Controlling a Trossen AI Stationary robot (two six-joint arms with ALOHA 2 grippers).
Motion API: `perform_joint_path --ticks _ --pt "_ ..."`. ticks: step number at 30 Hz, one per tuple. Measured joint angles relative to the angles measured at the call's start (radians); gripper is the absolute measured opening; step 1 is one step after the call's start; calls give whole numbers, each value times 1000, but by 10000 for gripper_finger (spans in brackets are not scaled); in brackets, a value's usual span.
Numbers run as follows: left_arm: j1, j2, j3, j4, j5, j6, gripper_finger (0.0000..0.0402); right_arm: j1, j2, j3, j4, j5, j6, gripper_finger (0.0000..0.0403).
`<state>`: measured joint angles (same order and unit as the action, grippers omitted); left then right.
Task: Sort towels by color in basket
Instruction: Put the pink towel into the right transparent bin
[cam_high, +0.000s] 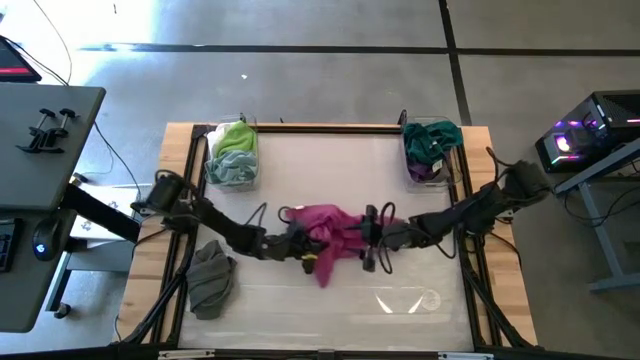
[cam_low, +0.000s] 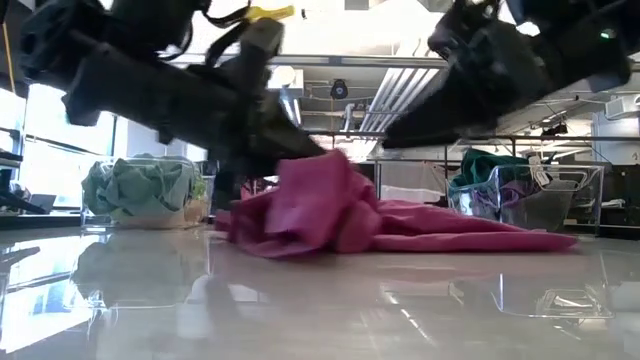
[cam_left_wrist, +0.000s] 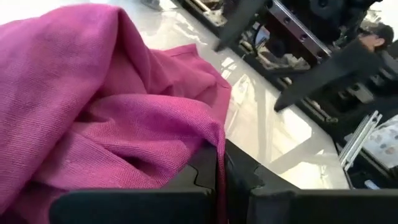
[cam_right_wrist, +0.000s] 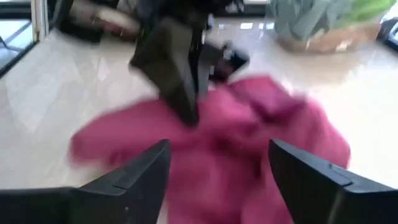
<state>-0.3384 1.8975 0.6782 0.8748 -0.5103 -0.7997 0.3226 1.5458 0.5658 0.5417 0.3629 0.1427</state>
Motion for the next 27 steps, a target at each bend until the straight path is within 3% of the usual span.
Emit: perform_joint_path --ticks 4,10,15,19,22,27 --pt "27 47 78 -6 43 1 17 -11 46 46 24 0 -20 286" --pt "70 22 102 -11 289 -7 87 -9 120 76 4 -100 -64 288" --pt "76 -41 101 -30 326 5 137 -17 166 81 25 -110 -70 277" --pt "71 -128 102 -98 360 84 152 -23 215 91 29 -132 -68 239" --pt "54 -205 112 -190 311 223 150 -19 253 95 28 -146 -67 185" --pt "23 -271 116 -280 41 553 136 -19 267 98 38 -245 -73 65"
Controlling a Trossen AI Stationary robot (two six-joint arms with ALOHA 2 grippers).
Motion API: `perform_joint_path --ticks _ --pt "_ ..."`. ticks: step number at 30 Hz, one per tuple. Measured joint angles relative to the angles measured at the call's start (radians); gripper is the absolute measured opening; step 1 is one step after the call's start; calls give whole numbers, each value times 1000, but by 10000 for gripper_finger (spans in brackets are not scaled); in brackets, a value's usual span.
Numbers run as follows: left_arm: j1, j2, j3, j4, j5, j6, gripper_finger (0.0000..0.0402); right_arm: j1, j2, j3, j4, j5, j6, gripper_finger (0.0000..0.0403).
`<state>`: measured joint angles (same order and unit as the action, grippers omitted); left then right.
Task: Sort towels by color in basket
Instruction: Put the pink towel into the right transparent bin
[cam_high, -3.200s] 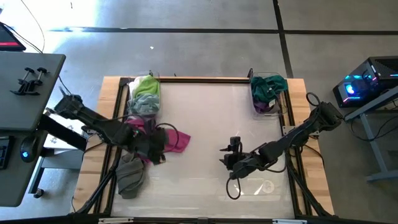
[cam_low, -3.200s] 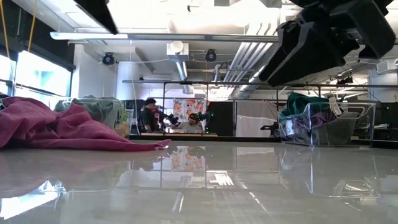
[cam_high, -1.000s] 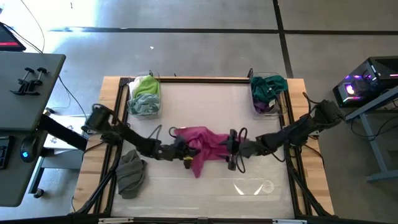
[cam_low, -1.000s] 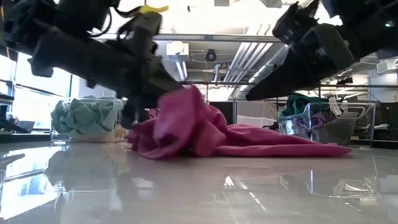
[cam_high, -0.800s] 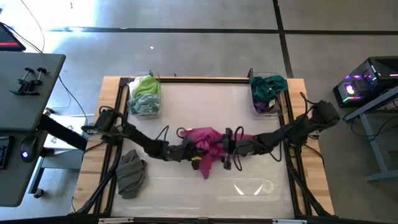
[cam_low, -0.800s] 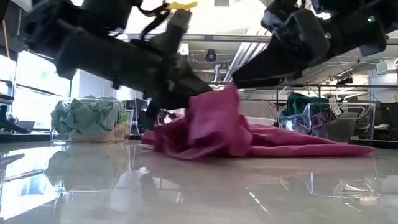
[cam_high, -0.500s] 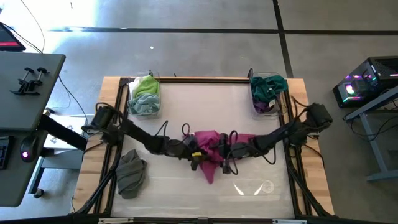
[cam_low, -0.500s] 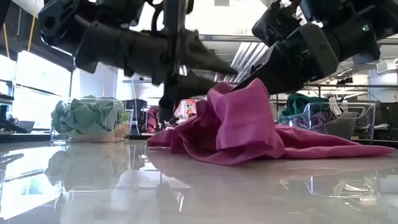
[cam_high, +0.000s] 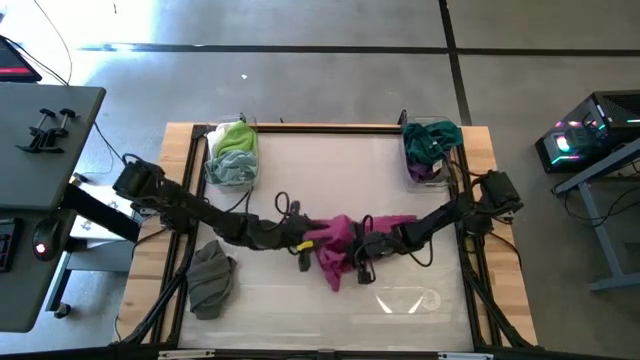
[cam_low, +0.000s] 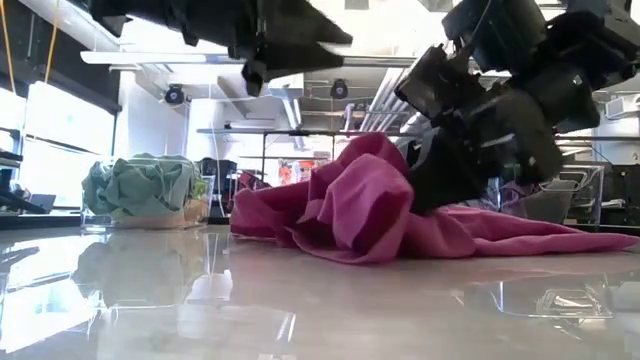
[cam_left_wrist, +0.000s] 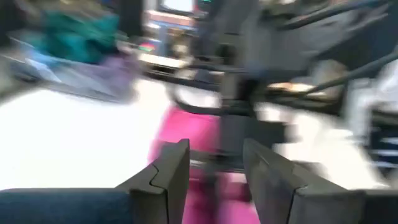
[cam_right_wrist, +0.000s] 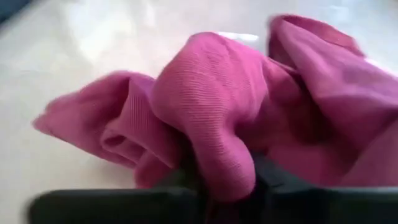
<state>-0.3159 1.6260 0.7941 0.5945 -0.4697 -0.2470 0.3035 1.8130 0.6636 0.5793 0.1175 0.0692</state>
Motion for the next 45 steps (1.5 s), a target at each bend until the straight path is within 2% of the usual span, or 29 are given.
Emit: perform_joint_path --ticks 2,5,7,10,12,15,22,25,29,34,38,40,45 --pt "12 6 0 -2 -61 35 132 -1 -19 4 -1 -88 -19 21" --pt "61 15 -1 -58 -43 -80 129 4 -53 14 10 -223 -25 17" --pt "91 40 0 -72 5 -165 127 15 -80 13 12 -243 -27 24" --pt "103 94 -5 -61 93 -222 123 35 -125 13 12 -216 -73 17" --pt "100 126 -5 -56 147 -243 120 51 -156 13 18 -160 -105 8" --pt "79 176 -5 -21 201 -298 113 74 -228 10 -2 -19 -130 9" --pt "-14 209 -10 -2 207 -439 91 111 -412 10 -289 445 -63 11" --pt "-53 196 -10 39 203 -446 82 101 -449 10 -431 525 51 9" --pt "-87 181 -8 158 184 -387 75 72 -423 10 -514 540 178 13" --pt "-97 162 -7 209 112 -301 68 50 -336 10 -505 517 264 34" --pt "-97 160 3 214 -8 -229 62 25 -299 9 -501 440 291 75" --pt "-90 160 18 214 -64 -181 58 16 -312 9 -499 419 279 105" --pt "-54 164 70 209 -38 -63 44 16 -443 9 -543 406 221 173"
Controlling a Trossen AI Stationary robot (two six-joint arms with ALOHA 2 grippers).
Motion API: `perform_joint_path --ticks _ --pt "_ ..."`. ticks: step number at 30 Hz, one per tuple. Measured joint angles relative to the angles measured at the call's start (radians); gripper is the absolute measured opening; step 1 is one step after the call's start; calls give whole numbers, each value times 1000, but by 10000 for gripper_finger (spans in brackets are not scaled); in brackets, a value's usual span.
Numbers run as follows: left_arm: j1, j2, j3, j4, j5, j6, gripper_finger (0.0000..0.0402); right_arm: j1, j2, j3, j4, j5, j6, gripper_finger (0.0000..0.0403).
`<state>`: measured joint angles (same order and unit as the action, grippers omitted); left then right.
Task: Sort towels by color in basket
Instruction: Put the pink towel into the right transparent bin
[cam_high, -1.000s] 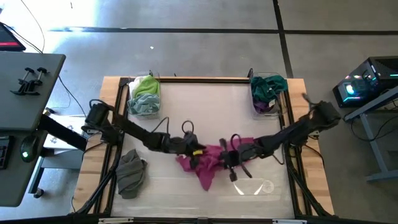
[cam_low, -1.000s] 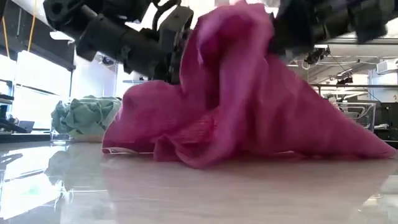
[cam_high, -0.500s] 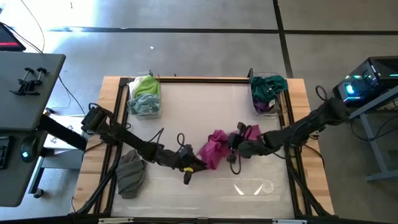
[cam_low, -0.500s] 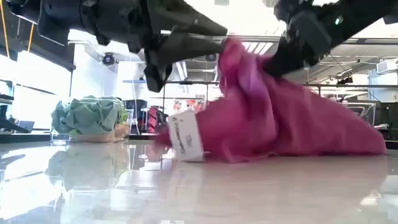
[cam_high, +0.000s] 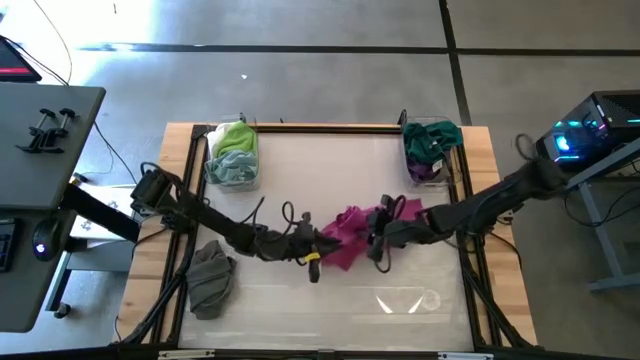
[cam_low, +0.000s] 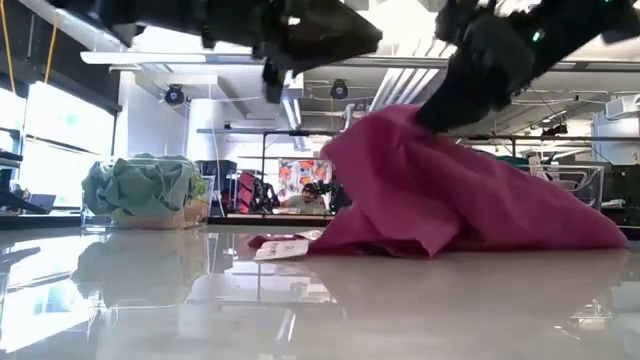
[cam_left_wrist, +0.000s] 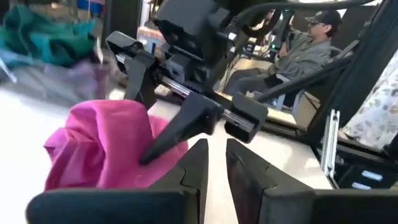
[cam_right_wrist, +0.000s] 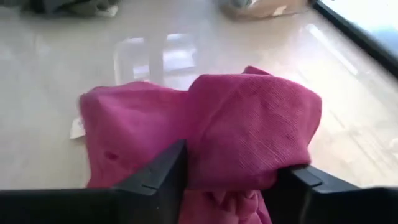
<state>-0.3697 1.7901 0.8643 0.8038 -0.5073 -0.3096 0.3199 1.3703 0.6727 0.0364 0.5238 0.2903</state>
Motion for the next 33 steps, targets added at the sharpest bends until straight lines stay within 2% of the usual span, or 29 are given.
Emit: perform_joint_path --ticks 4,8,11,14,18,21,23,25,29,33 --pt "32 0 40 -35 6 52 30 0 -140 0 -160 76 42 195" --pt "70 0 57 -49 7 69 16 -1 -265 0 -404 127 216 195" --pt "95 0 57 -44 23 68 8 -2 -301 0 -548 131 349 193" --pt "110 0 56 -29 78 75 2 -3 -279 0 -579 79 390 192" --pt "102 1 56 -24 107 130 1 -11 -165 0 -420 -69 309 191" --pt "56 -17 56 -77 85 211 1 -13 -35 0 -191 -93 194 174" --pt "1 -62 56 -123 -11 245 1 -10 59 -1 -14 -105 133 145" --pt "-57 -123 57 -180 -140 288 1 -10 150 0 153 -162 67 104" --pt "-156 -223 57 -349 -351 307 0 -31 286 44 357 -274 -32 16" --pt "-214 -285 57 -467 -435 231 0 -35 357 157 396 -402 -112 16"
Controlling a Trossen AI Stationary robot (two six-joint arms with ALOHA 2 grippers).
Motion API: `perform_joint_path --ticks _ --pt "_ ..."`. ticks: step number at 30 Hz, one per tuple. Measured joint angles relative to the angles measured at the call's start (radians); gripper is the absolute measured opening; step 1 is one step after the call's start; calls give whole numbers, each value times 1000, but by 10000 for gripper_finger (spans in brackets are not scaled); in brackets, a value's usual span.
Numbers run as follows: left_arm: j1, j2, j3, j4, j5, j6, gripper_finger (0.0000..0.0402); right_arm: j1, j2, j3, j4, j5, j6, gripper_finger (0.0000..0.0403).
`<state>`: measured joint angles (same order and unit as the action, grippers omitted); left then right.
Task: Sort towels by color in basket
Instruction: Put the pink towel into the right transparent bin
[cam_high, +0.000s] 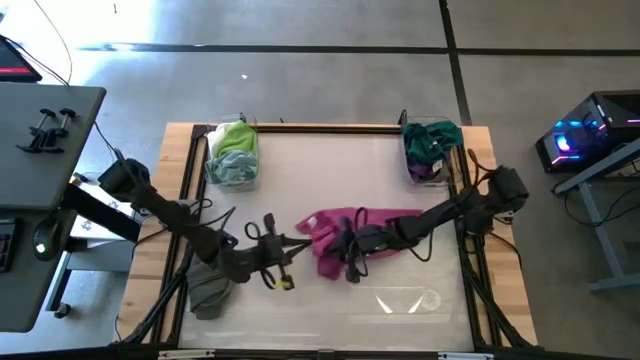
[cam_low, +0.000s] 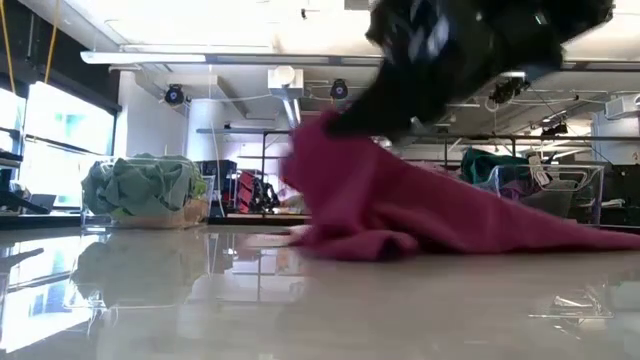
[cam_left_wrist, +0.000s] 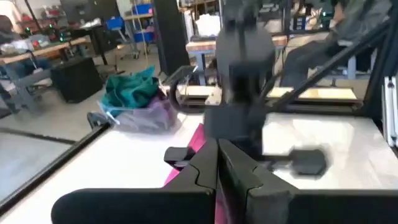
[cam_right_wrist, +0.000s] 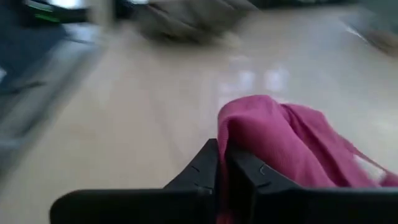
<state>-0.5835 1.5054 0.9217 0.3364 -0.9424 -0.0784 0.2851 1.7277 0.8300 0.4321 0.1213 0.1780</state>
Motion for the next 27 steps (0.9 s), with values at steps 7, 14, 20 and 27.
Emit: perform_joint_path --ticks 7,14,20,27 --pt "-45 -6 -1 -96 -68 -101 0 37 -20 200 6 -160 -178 6" --pt "-55 31 -7 -175 -80 -233 0 94 -248 122 -54 192 -258 3" --pt "-23 127 -6 -133 -37 -285 0 90 -454 39 -31 393 -267 2" --pt "15 265 -6 272 14 -20 0 28 -515 40 140 208 -319 1"
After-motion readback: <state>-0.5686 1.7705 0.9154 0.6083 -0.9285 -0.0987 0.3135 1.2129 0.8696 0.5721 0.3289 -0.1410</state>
